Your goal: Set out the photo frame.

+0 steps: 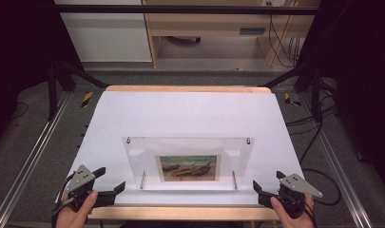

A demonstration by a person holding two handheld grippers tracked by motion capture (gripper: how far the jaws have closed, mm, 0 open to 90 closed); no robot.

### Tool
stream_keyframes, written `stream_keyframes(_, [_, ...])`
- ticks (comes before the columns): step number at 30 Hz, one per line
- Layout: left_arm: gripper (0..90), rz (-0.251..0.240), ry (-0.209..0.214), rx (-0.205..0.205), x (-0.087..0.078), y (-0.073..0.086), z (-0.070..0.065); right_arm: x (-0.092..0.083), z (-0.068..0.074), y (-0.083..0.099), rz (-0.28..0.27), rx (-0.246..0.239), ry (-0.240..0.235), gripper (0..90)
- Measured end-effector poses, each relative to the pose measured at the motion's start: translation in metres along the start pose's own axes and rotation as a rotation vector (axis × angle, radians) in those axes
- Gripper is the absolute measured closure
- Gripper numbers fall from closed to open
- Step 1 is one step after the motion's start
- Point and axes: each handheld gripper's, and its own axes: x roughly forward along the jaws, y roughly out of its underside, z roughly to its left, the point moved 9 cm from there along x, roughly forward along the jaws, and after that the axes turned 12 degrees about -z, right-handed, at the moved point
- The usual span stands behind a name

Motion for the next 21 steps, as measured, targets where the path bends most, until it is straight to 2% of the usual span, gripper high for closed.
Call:
stream_keyframes(4, [8.4,0.025,-0.038,-0.001,0.002,0.008,0.013,0.006,-0.012,0.004,0.026,0.016,0.034,12.0])
stream_keyframes(6, [9.2,0.043,-0.057,0.008,0.005,0.010,0.017,0.010,-0.016,0.002,0.026,-0.014,0.065,11.8])
stream_keyframes(7, [9.3,0.058,-0.064,0.016,0.007,0.011,0.018,0.013,-0.019,0.001,0.018,-0.044,0.079,11.7])
stream_keyframes(9, [9.4,0.070,-0.071,0.025,0.009,0.012,0.019,0.019,-0.020,0.000,0.037,-0.081,0.082,11.7])
stream_keyframes(13, [9.6,0.135,-0.082,0.091,0.019,0.010,0.028,0.034,-0.021,0.000,0.053,-0.129,0.074,11.7])
stream_keyframes(16, [9.6,0.136,-0.096,0.107,0.023,0.005,0.034,0.041,-0.022,0.001,0.072,-0.145,0.072,11.6])
stream_keyframes(19, [9.6,0.149,-0.110,0.127,0.035,-0.003,0.048,0.052,-0.026,0.000,0.094,-0.161,0.070,11.9])
stream_keyframes(21, [9.6,0.154,-0.098,0.128,0.042,-0.005,0.051,0.058,-0.030,-0.003,0.093,-0.168,0.078,12.8])
